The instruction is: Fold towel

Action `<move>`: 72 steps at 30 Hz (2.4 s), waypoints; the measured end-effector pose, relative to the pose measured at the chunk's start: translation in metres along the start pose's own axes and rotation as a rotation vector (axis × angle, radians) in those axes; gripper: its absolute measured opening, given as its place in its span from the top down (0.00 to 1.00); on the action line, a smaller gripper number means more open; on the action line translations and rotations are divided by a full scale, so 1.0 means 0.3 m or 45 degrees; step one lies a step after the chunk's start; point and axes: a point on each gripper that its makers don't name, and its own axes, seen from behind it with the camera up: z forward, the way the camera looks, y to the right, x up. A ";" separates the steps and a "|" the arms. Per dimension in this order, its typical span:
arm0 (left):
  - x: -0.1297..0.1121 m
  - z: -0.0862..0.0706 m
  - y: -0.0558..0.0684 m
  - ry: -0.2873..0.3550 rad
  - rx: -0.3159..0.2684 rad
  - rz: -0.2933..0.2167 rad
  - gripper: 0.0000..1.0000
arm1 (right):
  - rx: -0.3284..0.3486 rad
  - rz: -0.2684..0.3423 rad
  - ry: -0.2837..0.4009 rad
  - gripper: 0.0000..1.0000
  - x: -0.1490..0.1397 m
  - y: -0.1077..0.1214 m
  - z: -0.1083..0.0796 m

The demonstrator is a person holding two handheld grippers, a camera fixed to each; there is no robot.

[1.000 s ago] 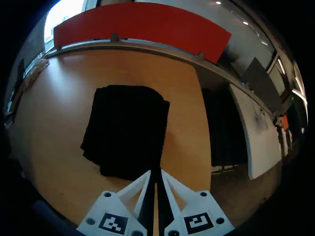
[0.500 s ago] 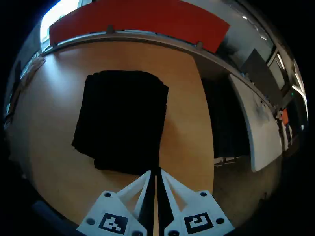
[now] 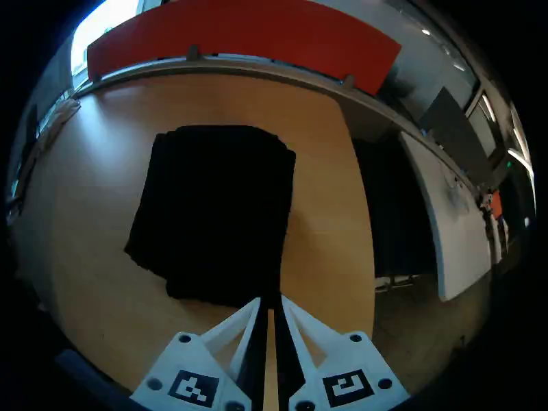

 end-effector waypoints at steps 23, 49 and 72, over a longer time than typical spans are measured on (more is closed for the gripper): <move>0.013 0.016 0.011 0.002 -0.007 -0.006 0.06 | 0.032 0.030 0.093 0.09 0.072 -0.039 -0.036; 0.023 0.031 0.001 0.017 -0.012 -0.020 0.06 | 0.062 0.008 0.116 0.09 0.100 -0.090 -0.082; 0.001 -0.006 -0.049 0.008 0.030 -0.027 0.06 | 0.116 0.012 0.226 0.09 0.335 -0.162 -0.018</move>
